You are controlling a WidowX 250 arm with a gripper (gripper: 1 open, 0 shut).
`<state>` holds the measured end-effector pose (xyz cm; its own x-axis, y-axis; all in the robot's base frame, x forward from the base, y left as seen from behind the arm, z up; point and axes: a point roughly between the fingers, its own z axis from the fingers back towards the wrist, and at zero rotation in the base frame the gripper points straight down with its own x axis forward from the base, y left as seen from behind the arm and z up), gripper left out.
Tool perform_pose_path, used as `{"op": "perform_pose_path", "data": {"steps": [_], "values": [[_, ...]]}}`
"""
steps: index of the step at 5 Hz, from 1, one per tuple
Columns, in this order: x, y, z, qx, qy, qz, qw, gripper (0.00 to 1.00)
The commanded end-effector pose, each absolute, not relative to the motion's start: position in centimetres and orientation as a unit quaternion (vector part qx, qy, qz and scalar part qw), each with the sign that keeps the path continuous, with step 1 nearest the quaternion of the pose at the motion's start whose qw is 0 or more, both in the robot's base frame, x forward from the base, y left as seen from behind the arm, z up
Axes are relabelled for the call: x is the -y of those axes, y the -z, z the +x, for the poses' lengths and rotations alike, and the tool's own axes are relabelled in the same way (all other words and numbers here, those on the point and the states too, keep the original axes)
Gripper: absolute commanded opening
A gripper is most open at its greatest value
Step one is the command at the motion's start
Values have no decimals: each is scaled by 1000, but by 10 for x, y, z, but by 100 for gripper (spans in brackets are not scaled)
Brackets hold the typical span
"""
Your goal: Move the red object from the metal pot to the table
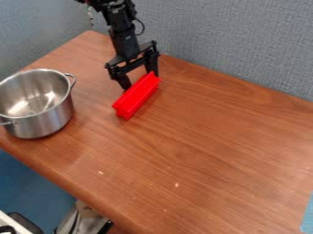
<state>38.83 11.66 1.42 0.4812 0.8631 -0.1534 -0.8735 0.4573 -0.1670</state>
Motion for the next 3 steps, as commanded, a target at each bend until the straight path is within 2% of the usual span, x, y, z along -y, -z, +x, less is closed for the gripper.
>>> {"op": "perform_pose_path", "data": {"steps": [1, 3], "values": [[-129, -48, 397, 26, -496, -113, 860, 100], [-123, -61, 399, 29, -490, -115, 864, 100]]}}
